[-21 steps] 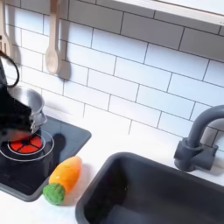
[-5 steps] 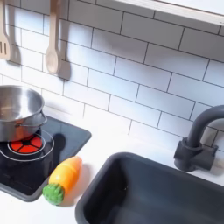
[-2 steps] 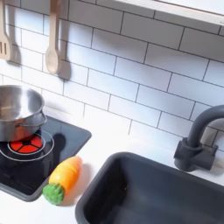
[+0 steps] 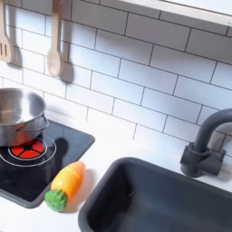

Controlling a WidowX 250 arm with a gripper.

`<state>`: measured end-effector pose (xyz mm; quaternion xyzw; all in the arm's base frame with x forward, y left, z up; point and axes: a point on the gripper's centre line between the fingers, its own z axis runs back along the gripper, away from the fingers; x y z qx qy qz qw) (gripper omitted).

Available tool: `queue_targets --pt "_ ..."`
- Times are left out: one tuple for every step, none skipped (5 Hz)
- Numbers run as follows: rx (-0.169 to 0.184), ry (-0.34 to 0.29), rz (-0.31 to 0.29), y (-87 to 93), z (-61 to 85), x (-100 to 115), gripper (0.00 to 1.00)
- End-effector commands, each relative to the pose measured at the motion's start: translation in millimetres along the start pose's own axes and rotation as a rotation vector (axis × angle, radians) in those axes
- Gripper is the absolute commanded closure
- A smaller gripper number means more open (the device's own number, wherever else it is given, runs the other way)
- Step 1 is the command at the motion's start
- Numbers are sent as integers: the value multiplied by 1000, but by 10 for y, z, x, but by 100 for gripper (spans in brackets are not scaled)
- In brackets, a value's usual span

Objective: Push button

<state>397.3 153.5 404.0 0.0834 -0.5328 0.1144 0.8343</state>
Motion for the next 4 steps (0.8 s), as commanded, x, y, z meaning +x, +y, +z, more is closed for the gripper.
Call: queue_targets --pt "-12 5 -11 -41 -54 -13 100" --pt "-4 2 -9 -5 -40 -1 100" --pt "10 1 21 -10 -17 -19 100" --pt "27 -10 24 14 77 -30 100"
